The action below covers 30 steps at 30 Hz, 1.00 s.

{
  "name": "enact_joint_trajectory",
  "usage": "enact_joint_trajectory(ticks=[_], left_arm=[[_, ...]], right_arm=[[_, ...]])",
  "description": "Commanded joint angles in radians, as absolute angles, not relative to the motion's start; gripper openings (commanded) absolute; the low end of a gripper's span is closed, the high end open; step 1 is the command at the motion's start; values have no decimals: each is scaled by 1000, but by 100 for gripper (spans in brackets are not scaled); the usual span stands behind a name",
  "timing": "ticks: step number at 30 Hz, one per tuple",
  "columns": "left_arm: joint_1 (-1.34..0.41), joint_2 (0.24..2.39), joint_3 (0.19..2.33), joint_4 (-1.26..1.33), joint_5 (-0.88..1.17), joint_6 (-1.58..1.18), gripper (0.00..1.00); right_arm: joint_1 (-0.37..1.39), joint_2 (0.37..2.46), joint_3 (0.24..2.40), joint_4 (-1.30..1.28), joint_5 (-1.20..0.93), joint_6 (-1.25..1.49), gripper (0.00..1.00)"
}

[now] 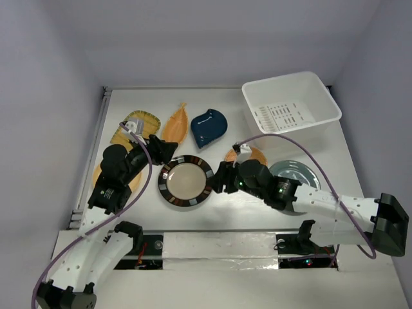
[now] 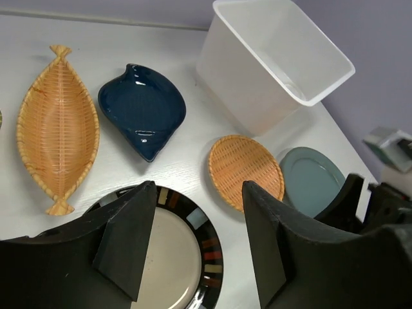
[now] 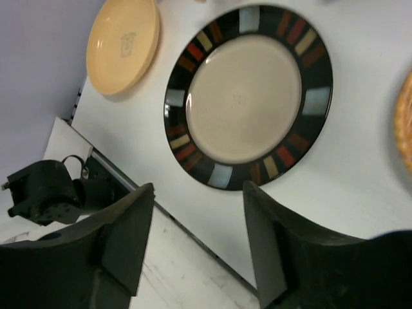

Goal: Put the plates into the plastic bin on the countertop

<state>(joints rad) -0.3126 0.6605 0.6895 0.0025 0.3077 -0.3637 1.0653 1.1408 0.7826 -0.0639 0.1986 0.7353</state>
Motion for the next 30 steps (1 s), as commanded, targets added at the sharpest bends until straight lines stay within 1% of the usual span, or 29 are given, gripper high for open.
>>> enact_joint_trajectory(ticks=[1,3,4,6,7,10,13,14,16,17,18,19,20,23,24,25,26,28,29,30], left_arm=[[-314,644,732,8,301,-334,53],[-314,634,733,2,291,-330,54],[-314,630,735,2,291,-328,54],[-314,620,732,2,301,-327,53],[-314,618,732,2,302,-327,53],[-314,606,730,2,301,-330,49],[-314,594,727,3,293,-334,36],[-314,586,727,3,290,-336,26],[-314,577,727,3,281,-341,10],[-314,571,727,2,266,-341,0],[-314,569,727,2,256,-344,0],[-314,568,727,2,247,-344,0],[-324,566,727,2,233,-345,0],[-324,565,727,2,230,-347,0],[-324,563,729,2,229,-348,2],[-333,563,729,0,230,-347,6],[-333,560,729,-20,229,-348,13],[-333,554,729,-20,232,-348,21],[-333,555,729,-20,230,-348,26],[-333,554,729,-20,232,-347,27]], right_arm=[[1098,1134,698,99,244,888,61],[1098,1112,655,182,236,937,41],[1098,1102,617,211,241,949,19],[1098,1065,588,258,259,985,4],[1098,1055,568,259,285,997,0],[1098,1061,545,253,304,1041,0],[1098,1106,506,287,304,1087,0],[1098,1118,497,307,308,1118,12],[1098,1143,470,339,324,1150,31],[1098,1169,457,397,325,1179,49],[1098,1181,436,425,324,1189,57],[1098,1196,430,452,324,1198,62],[1098,1234,425,497,324,1222,64],[1098,1305,411,601,311,1279,64],[1098,1359,407,633,302,1290,64],[1098,1389,402,671,284,1299,64],[1098,1420,402,716,281,1328,64],[1108,1508,400,758,282,1359,63],[1108,1537,394,803,285,1386,63],[1108,1564,393,827,288,1399,63]])
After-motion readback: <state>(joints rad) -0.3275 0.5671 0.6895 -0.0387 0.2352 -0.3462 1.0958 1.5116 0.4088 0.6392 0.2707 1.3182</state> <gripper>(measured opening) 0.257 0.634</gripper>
